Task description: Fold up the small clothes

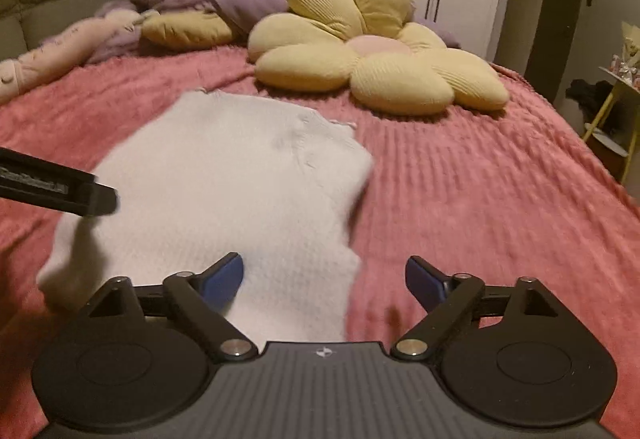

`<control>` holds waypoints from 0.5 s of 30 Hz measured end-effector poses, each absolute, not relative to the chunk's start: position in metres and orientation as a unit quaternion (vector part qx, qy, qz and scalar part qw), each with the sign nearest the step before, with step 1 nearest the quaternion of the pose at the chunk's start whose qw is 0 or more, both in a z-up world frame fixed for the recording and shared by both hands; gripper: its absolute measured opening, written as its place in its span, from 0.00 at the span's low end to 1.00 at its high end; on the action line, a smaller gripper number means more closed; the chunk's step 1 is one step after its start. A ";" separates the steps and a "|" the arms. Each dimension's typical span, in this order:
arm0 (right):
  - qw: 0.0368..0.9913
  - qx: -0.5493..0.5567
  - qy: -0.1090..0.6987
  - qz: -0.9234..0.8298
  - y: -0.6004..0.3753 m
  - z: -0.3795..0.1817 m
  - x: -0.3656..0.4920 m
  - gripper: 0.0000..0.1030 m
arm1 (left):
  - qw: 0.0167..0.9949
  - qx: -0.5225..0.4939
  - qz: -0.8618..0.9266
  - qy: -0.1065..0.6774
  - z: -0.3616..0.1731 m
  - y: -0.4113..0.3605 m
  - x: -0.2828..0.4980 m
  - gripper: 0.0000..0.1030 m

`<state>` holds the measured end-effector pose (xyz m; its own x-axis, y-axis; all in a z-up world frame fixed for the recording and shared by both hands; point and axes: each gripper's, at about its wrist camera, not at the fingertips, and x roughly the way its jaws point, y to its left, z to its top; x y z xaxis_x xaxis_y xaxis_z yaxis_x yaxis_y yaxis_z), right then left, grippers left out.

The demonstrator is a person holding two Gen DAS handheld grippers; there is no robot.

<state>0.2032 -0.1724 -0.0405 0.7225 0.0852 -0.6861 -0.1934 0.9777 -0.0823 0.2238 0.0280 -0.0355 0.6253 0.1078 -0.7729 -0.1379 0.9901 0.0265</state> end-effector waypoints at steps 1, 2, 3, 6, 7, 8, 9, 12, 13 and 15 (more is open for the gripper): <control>0.918 -0.081 0.382 0.069 -0.173 -0.039 0.201 0.90 | 0.901 -0.008 0.067 0.430 -0.034 0.026 0.219 1.00; 0.912 -0.081 0.396 0.064 -0.174 -0.038 0.196 0.90 | 0.900 0.001 0.067 0.431 -0.033 0.023 0.213 1.00; 0.910 -0.074 0.402 0.065 -0.176 -0.036 0.189 0.90 | 0.899 0.008 0.068 0.433 -0.032 0.021 0.206 1.00; 0.900 -0.063 0.426 0.072 -0.180 -0.031 0.158 0.96 | 0.890 0.019 0.074 0.450 -0.035 0.017 0.186 1.00; 0.895 -0.059 0.435 0.077 -0.180 -0.030 0.147 0.96 | 0.887 0.023 0.075 0.455 -0.036 0.015 0.178 1.00; 0.891 -0.053 0.444 0.081 -0.181 -0.031 0.136 0.96 | 0.885 0.027 0.075 0.459 -0.036 0.014 0.168 1.00; 0.887 -0.048 0.451 0.082 -0.182 -0.031 0.127 0.96 | 0.884 0.031 0.076 0.461 -0.037 0.013 0.158 1.00; 0.880 -0.036 0.466 0.089 -0.183 -0.024 0.104 0.96 | 0.878 0.042 0.080 0.470 -0.032 0.011 0.134 1.00; 0.880 -0.033 0.465 0.089 -0.182 -0.020 0.101 0.96 | 0.876 0.046 0.076 0.475 -0.030 0.010 0.131 1.00; 0.889 -0.026 0.449 0.084 -0.180 -0.007 0.095 0.96 | 0.871 0.057 0.070 0.484 -0.025 0.009 0.128 1.00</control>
<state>0.0954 -0.1798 -0.0068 0.5827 0.1269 -0.8027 -0.1736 0.9844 0.0296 0.1279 0.0088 -0.0250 0.5221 0.1767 -0.8344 -0.0669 0.9838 0.1665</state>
